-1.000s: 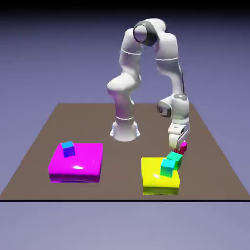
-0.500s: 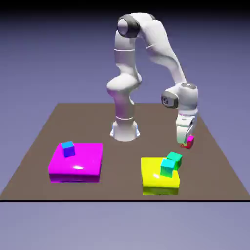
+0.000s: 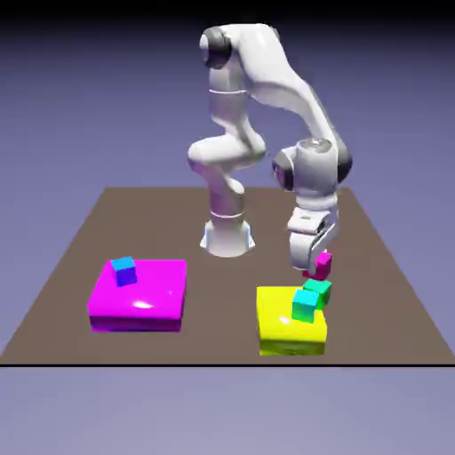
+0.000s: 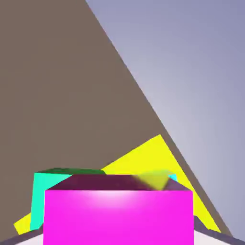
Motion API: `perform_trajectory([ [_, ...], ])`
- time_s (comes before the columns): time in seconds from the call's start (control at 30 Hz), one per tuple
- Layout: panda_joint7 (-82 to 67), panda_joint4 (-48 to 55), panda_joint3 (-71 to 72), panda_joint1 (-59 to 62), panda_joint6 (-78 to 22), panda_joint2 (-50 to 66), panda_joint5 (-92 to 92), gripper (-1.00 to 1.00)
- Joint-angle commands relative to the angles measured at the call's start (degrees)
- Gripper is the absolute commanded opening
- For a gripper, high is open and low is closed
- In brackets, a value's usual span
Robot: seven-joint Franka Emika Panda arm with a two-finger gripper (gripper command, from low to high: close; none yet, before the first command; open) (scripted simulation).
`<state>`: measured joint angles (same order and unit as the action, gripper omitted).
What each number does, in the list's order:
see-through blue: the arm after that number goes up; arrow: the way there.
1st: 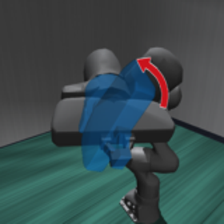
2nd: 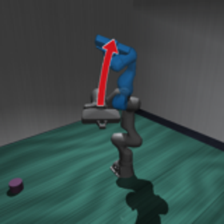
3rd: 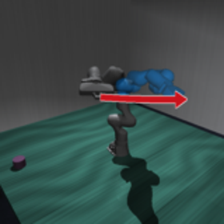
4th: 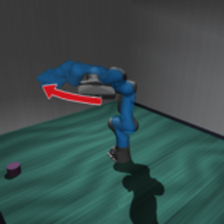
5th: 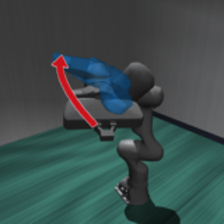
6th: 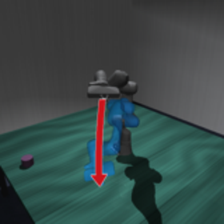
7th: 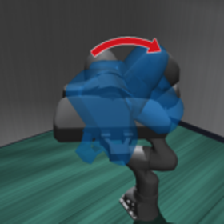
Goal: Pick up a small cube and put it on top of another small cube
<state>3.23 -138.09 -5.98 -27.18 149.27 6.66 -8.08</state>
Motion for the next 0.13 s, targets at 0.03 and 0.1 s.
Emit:
perform_trajectory([
  [0.03,-0.09,-0.08,0.04,0.03,0.57,0.46,-0.13,1.00],
  [0.1,0.47,0.26,-0.23,-0.06,-1.81,-1.61,0.62,1.00],
])
